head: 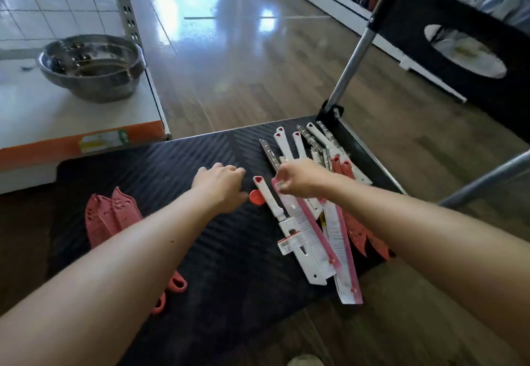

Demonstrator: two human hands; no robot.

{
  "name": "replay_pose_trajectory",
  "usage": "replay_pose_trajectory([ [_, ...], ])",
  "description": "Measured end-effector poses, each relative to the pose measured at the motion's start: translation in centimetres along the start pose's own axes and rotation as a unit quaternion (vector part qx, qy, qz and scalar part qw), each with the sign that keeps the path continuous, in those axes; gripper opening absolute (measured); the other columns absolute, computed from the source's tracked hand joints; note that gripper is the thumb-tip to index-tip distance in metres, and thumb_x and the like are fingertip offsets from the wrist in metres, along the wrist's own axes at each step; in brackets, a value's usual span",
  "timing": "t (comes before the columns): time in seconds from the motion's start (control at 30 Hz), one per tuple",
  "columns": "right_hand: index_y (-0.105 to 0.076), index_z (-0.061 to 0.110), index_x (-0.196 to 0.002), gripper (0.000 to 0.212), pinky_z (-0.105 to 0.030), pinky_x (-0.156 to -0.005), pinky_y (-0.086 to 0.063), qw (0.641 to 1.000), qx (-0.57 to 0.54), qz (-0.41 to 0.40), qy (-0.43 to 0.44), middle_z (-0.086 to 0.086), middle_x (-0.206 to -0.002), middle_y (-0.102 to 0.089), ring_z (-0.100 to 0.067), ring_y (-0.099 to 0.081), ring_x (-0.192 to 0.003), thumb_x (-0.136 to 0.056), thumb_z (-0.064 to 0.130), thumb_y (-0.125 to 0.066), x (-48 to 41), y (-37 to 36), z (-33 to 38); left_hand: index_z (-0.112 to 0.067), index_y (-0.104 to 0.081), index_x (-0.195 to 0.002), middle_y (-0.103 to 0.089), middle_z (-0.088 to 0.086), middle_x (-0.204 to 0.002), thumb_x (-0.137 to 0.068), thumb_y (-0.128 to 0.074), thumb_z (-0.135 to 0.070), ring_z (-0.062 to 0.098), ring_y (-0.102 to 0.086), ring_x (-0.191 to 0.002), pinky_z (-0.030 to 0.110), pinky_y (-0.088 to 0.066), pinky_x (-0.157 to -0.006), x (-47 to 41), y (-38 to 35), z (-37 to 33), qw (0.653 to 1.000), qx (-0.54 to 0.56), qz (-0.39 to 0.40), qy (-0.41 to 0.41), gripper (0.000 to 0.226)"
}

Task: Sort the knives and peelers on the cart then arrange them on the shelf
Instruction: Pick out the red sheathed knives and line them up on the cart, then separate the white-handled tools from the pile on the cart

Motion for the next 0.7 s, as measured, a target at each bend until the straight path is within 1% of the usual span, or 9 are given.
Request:
replay_pose_trajectory([
  [0.07, -0.061, 0.012, -0.121, 0.031, -0.028, -0.084, -0.048, 1.000, -0.010, 0.007, -0.021, -0.007, -0.123, -0.062, -0.023, -0.059, -0.108, -0.092, 0.021, -0.054, 0.9, 0.3, -2.1, -0.023, -0.039, -0.136, -0.041, -0.007, -0.145, -0.091, -0.046, -0.044, 0.020, -0.036, -0.133, 0.038, -0.037, -0.097, -0.1, -1.3, -1.4, 0.999, -0.030, 0.012, -0.042, 0.050],
  [0.13, -0.057, 0.013, -0.125, 0.035, -0.029, -0.090, -0.048, 0.999, -0.005, 0.008, -0.037, -0.006, -0.128, -0.059, -0.021, -0.057, -0.113, -0.091, 0.019, -0.055, 1.3, -0.2, -3.8, -0.025, -0.036, -0.140, -0.036, -0.008, -0.148, -0.091, -0.047, -0.043, 0.019, -0.034, -0.135, 0.037, -0.035, -0.099, -0.1, -1.9, -2.4, 0.997, -0.041, 0.013, -0.070, 0.053],
  [0.2, -0.056, 0.015, -0.125, 0.036, -0.034, -0.096, -0.048, 0.999, -0.002, 0.004, -0.048, -0.004, -0.128, -0.058, -0.022, -0.055, -0.115, -0.090, 0.019, -0.057, 1.3, -1.3, -4.9, -0.025, -0.034, -0.141, -0.034, -0.008, -0.150, -0.091, -0.047, -0.042, 0.019, -0.033, -0.136, 0.037, -0.035, -0.100, -0.2, -2.0, -3.1, 0.995, -0.043, 0.001, -0.086, 0.055],
  [0.3, -0.061, 0.015, -0.115, 0.027, -0.040, -0.090, -0.051, 0.998, -0.014, -0.004, -0.055, -0.004, -0.119, -0.062, -0.022, -0.059, -0.107, -0.088, 0.017, -0.058, 1.3, -3.1, -5.4, -0.024, -0.031, -0.143, -0.032, -0.007, -0.151, -0.091, -0.047, -0.043, 0.020, -0.031, -0.136, 0.037, -0.034, -0.101, -0.3, -2.4, -3.8, 0.994, -0.050, -0.001, -0.099, 0.057],
  [0.37, -0.063, 0.012, -0.107, 0.021, -0.039, -0.085, -0.052, 0.999, -0.007, -0.027, -0.043, -0.004, -0.113, -0.062, -0.022, -0.059, -0.101, -0.088, 0.017, -0.057, 1.2, -3.6, -5.2, -0.024, -0.032, -0.142, -0.032, -0.007, -0.151, -0.091, -0.047, -0.043, 0.019, -0.031, -0.137, 0.037, -0.034, -0.101, -0.4, -2.8, -4.0, 0.992, -0.063, -0.009, -0.110, 0.057],
  [0.43, -0.065, 0.014, -0.102, 0.018, -0.038, -0.082, -0.052, 0.997, -0.008, -0.060, -0.038, -0.002, -0.113, -0.062, -0.021, -0.058, -0.102, -0.088, 0.021, -0.056, 1.0, -3.4, -5.2, -0.024, -0.033, -0.141, -0.032, -0.007, -0.150, -0.091, -0.048, -0.042, 0.019, -0.030, -0.137, 0.037, -0.035, -0.101, -0.4, -2.8, -4.3, 0.989, -0.074, -0.025, -0.126, 0.056],
  [0.5, -0.065, 0.018, -0.105, 0.020, -0.039, -0.086, -0.051, 0.995, -0.015, -0.086, -0.041, 0.000, -0.116, -0.061, -0.020, -0.056, -0.107, -0.090, 0.025, -0.054, 0.9, -3.0, -5.5, -0.025, -0.031, -0.142, -0.029, -0.008, -0.151, -0.091, -0.049, -0.041, 0.018, -0.027, -0.138, 0.036, -0.034, -0.101, -0.3, -2.4, -4.7, 0.986, -0.073, -0.047, -0.142, 0.057],
  [0.57, -0.064, 0.018, -0.110, 0.025, -0.041, -0.090, -0.050, 0.994, -0.016, -0.095, -0.045, 0.000, -0.118, -0.060, -0.020, -0.055, -0.111, -0.091, 0.028, -0.054, 0.9, -2.6, -5.8, -0.027, -0.029, -0.144, -0.027, -0.009, -0.153, -0.091, -0.050, -0.038, 0.018, -0.025, -0.139, 0.036, -0.034, -0.101, -0.5, -1.9, -5.6, 0.982, -0.069, -0.068, -0.160, 0.058],
  [0.7, -0.063, 0.017, -0.113, 0.027, -0.040, -0.091, -0.050, 0.995, -0.015, -0.093, -0.035, -0.001, -0.120, -0.060, -0.019, -0.054, -0.112, -0.092, 0.030, -0.052, 1.0, -2.8, -5.8, -0.028, -0.034, -0.140, -0.036, -0.009, -0.148, -0.093, -0.048, -0.035, 0.019, -0.032, -0.134, 0.034, -0.034, -0.099, -1.0, -1.8, -7.9, 0.966, -0.104, -0.093, -0.219, 0.050],
])
Point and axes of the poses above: each hand's wrist, its own x-axis away from the middle knuckle, its own y-axis out of the back of the hand, z = x × y, the point moved 9 cm from there along -x, towards the middle knuckle
